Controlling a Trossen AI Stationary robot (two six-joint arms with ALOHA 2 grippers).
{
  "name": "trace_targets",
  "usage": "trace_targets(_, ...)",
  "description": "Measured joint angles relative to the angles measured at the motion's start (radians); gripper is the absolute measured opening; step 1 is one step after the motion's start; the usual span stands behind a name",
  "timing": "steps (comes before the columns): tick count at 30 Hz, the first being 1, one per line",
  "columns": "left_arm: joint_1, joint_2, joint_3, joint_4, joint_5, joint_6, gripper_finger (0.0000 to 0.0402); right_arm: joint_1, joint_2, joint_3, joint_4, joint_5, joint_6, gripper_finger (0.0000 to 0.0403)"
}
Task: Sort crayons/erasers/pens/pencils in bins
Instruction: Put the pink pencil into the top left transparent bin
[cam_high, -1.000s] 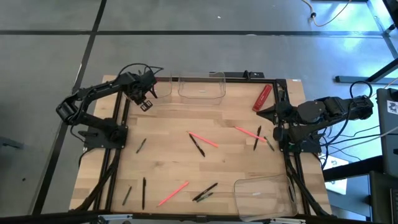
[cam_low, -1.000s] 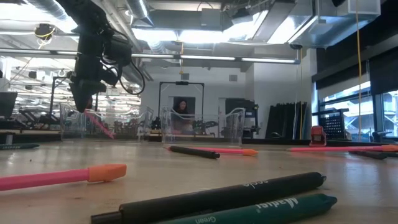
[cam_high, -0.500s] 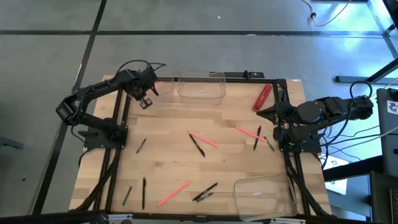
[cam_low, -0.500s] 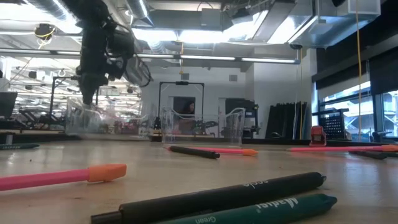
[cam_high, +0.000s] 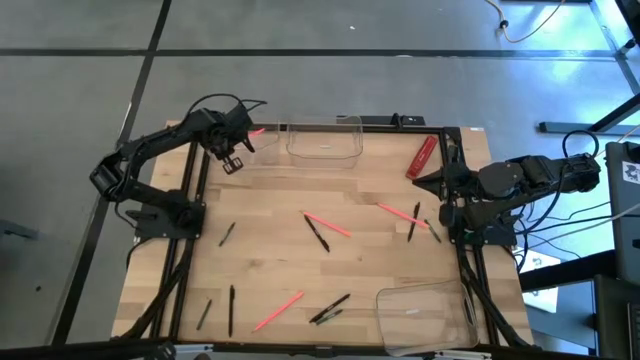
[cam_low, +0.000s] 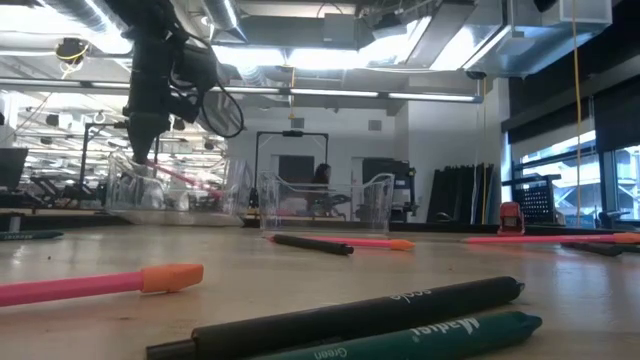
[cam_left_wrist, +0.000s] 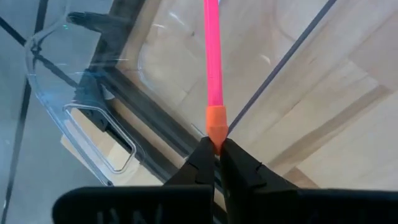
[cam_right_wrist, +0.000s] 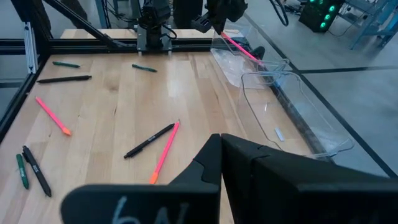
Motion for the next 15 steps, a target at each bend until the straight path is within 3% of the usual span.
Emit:
trace_targets(7,0.0,0.0,0.0,0.0,0.093,-0.001,0.0003,0.0,0.0,0.0,0.0,0.0,-0.001,0.0006)
trace_targets(15,0.0,0.001,-0.019,0.038,0.055,-0.003,0.0028,0.0,0.0,0.001,-0.009,0.0,-0.004,0.0006)
